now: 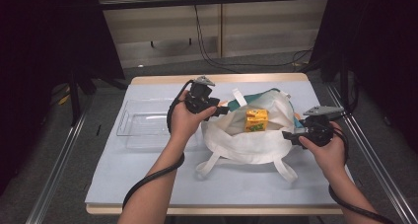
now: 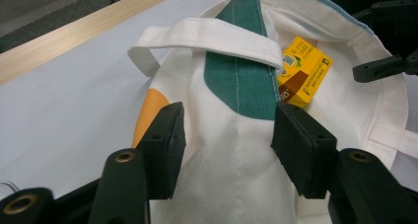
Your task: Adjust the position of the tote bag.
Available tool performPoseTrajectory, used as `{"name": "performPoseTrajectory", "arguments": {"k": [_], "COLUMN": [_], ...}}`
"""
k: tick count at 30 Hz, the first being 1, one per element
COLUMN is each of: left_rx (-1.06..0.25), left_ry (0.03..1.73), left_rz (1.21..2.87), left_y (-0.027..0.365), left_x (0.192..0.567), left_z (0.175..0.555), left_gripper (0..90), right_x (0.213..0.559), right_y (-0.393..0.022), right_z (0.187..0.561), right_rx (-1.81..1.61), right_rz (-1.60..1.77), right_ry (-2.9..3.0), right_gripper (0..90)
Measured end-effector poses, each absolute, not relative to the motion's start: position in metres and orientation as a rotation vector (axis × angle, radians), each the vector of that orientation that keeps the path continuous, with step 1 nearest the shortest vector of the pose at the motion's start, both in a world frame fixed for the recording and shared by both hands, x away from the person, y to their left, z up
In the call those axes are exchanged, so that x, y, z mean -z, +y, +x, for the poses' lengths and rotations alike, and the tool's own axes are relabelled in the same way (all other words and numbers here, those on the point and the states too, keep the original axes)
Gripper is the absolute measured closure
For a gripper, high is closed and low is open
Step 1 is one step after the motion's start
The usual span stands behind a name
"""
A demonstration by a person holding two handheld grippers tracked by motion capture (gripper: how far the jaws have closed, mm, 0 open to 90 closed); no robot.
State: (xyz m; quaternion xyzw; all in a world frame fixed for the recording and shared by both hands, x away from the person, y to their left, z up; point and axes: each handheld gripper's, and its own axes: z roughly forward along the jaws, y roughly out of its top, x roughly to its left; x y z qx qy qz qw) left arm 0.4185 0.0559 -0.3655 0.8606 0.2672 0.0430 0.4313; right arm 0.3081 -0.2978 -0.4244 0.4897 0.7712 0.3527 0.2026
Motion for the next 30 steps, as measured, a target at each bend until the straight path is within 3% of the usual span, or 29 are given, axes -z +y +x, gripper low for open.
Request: {"name": "performPoseTrajectory", "arguments": {"k": [6,20,26,30], "left_rx": [-0.095,-0.099,-0.095,-0.072], "left_ry": [0.664,0.684,0.66,0.602], "left_rz": [2.125,2.145,2.125,2.137], "left_y": [0.056,0.058,0.06,0.052], "left_x": [0.367,0.376,0.367,0.37], "left_z": [0.418,0.428,0.422,0.416], "left_gripper": [52.5,56.2,37.3,29.2], "right_x": [0.42,0.424,0.422,0.423], "right_y": [-0.297,-0.299,-0.298,-0.297], "right_z": [0.304,0.296,0.296,0.297], "right_rx": [-1.004,-0.995,-1.003,-0.998], "right_rz": [1.366,1.366,1.371,1.368], "right_ry": [2.146,2.142,2.134,2.138], "right_gripper": [16.2,22.4,21.6,20.7]}}
